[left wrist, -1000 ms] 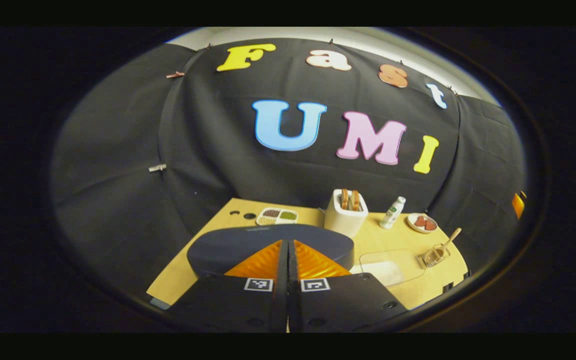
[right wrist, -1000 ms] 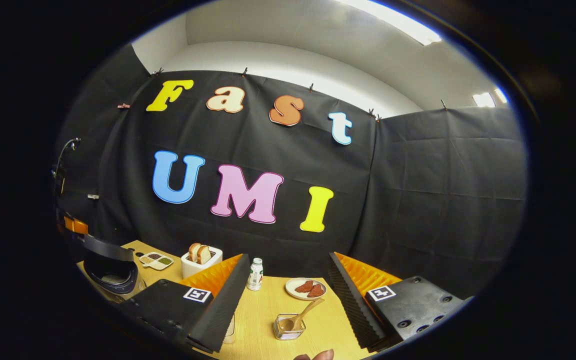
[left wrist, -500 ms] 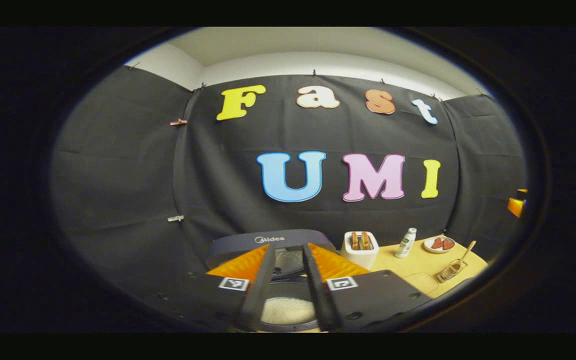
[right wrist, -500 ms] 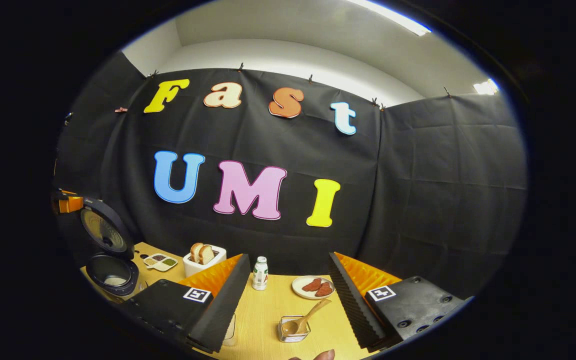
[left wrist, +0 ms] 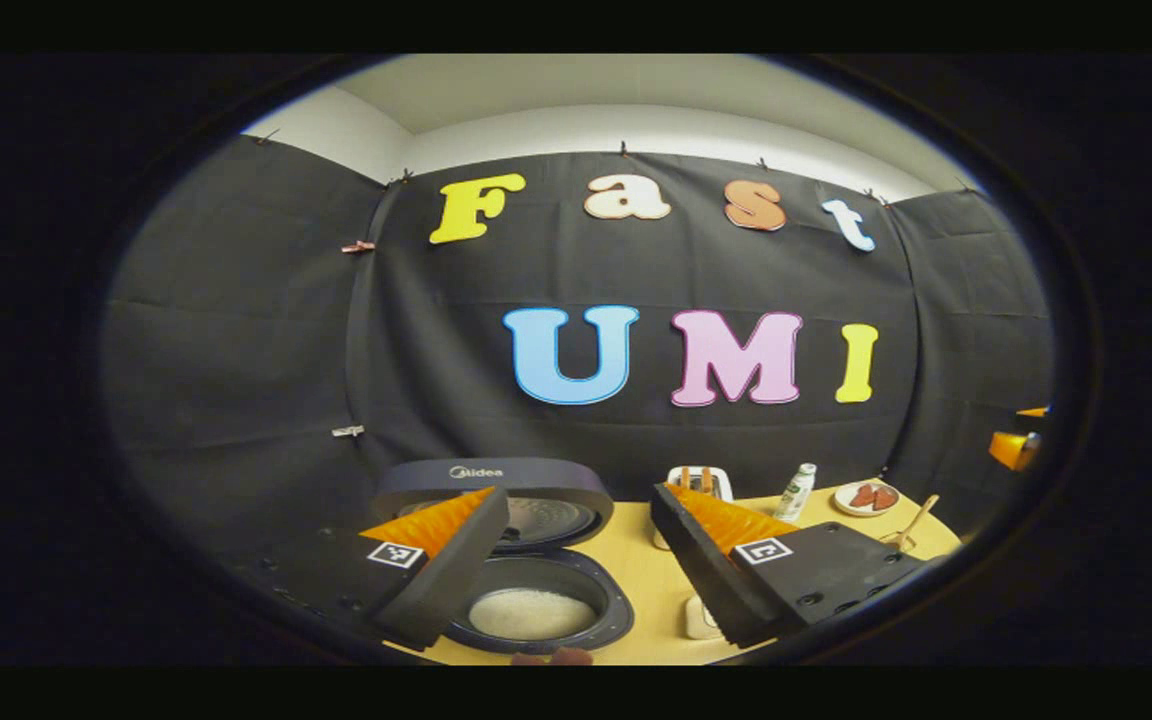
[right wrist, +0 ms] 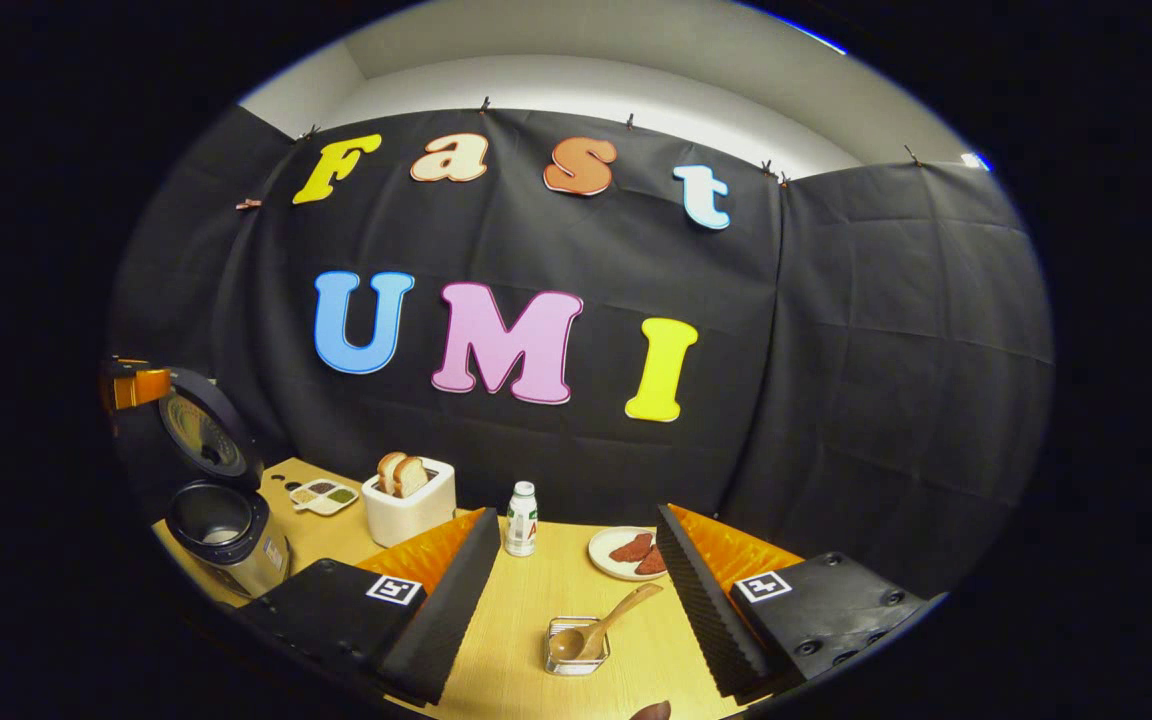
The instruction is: Close the left gripper, press the button to open the rice cooker; take a wooden spoon from the chopstick holder with the right hand, scoop a spoonful of rice and pour it into the rice cooker, then put the wooden spoon back into the chopstick holder.
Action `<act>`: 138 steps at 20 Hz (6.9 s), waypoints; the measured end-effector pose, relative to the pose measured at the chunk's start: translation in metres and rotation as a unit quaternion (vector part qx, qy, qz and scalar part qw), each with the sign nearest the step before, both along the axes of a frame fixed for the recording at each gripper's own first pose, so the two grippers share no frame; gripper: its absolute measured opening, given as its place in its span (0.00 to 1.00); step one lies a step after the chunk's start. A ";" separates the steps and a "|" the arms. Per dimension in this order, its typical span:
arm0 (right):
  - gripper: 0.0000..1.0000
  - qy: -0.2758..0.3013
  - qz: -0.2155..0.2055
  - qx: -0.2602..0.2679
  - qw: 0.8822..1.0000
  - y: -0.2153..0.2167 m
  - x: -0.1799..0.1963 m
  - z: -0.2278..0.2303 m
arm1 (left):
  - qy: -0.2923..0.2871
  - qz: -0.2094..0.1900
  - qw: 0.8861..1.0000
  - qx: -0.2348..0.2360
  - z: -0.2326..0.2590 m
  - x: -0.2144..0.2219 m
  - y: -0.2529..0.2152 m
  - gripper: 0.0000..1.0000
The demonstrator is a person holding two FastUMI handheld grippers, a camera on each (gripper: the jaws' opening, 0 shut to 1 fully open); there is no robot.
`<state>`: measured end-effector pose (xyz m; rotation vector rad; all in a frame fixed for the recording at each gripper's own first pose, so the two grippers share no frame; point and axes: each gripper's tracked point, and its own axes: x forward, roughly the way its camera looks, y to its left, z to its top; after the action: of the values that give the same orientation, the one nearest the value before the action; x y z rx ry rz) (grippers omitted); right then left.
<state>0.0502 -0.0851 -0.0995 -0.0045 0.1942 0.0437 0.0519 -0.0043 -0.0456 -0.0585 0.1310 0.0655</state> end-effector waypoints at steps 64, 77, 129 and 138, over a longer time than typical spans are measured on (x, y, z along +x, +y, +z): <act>0.08 0.091 0.100 0.116 0.984 0.114 0.054 -0.083 | 0.057 -0.006 0.998 -0.004 -0.043 -0.031 0.025 0.97; 0.07 0.144 0.130 -0.083 0.978 0.212 0.046 -0.196 | 0.057 -0.067 0.996 -0.014 -0.054 -0.023 0.046 0.97; 0.08 0.226 -0.042 0.606 0.761 0.168 0.045 -0.163 | 0.048 -0.054 0.997 -0.037 -0.052 -0.050 0.068 0.97; 0.07 0.241 0.021 0.614 0.751 0.242 0.043 -0.104 | 0.041 -0.037 0.997 -0.052 -0.053 -0.057 0.083 0.99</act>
<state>0.0932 0.1568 -0.2033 1.3523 0.6599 0.2157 -0.0053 0.0788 -0.0985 -0.1545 0.2178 -0.0125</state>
